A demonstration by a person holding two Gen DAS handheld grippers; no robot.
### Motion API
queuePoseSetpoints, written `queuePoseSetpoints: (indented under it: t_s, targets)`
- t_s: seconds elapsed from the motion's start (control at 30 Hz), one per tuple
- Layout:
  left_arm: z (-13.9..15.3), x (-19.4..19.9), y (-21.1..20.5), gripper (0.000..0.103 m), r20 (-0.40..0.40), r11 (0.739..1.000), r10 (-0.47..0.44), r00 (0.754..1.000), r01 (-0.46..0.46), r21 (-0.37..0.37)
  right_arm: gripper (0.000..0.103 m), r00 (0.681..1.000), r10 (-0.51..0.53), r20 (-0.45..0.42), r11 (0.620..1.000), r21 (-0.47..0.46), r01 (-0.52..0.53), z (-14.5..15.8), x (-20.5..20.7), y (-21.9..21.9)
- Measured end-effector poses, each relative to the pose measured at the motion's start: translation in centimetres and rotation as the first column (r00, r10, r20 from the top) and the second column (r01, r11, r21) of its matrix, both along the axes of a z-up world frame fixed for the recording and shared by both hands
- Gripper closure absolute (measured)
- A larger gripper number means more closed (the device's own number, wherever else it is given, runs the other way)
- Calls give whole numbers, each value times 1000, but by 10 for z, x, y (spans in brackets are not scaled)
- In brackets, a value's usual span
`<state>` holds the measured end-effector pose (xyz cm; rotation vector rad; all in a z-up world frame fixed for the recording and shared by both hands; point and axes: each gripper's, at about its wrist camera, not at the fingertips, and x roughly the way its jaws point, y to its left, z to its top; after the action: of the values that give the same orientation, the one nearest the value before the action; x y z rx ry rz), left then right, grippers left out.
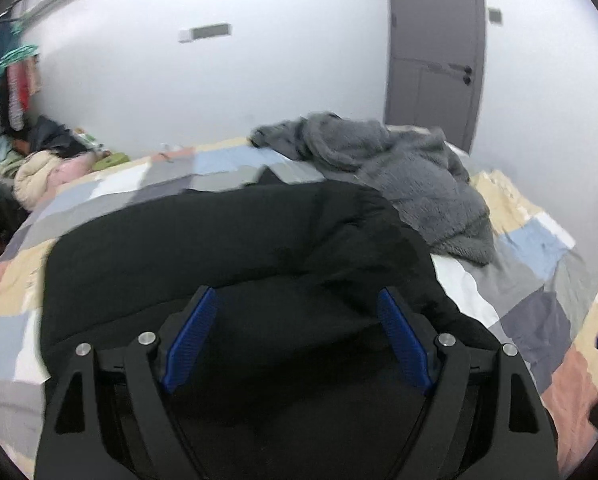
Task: Fold large clothes
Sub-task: 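Fold the held sleeve across the jacket with the left tool and release, then grasp the jacket side edge with the right tool while the left tool presses the body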
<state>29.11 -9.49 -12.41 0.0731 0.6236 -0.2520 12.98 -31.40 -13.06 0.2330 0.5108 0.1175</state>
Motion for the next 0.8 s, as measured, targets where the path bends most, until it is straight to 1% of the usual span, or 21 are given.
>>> queuePoseSetpoints:
  t_s: [0.1,0.17,0.23,0.3,0.33,0.43,0.47,0.53,0.63,0.67,0.73,0.77,0.8]
  targets:
    - [12,-21,53,20,5,994,84,996,-83,-66,0,999,41,-16,999,1,-41,5,6,11]
    - [15,-29,78,20,20,991,122,992,-121,-62,0,996,80,-24,996,25,-80,10,14,20]
    - [14,-33,101,20,39,985,171,984,-170,-34,0,993,118,-18,993,23,-117,17,23,30]
    - [10,-31,123,20,41,975,221,975,-219,-45,0,987,160,5,987,-1,-160,27,40,43]
    - [8,-26,136,20,23,966,250,968,-248,-77,0,984,178,9,984,-10,-178,31,52,48]
    - [1,-5,165,20,-7,938,316,949,-314,-146,0,982,190,-8,981,31,-190,34,93,52]
    - [-2,4,171,20,-18,933,324,946,-323,-157,0,982,187,-15,982,42,-186,34,102,53]
    - [-8,20,180,20,-24,928,334,942,-333,-168,2,983,178,-44,982,74,-174,27,138,51]
    - [-18,37,188,20,-27,925,345,938,-345,-159,6,982,165,-90,982,110,-155,11,179,48]
    - [-21,39,190,20,-27,926,342,939,-342,-159,7,981,166,-104,981,117,-154,4,193,48]
    - [-30,48,190,20,-40,929,338,940,-340,-146,11,979,165,-119,983,99,-154,-6,208,51]
    - [-36,53,190,20,-50,932,331,942,-334,-141,14,979,165,-124,984,91,-154,-11,214,53]
    - [-41,58,189,20,-57,935,324,944,-329,-135,22,976,169,-136,983,90,-157,-18,222,56]
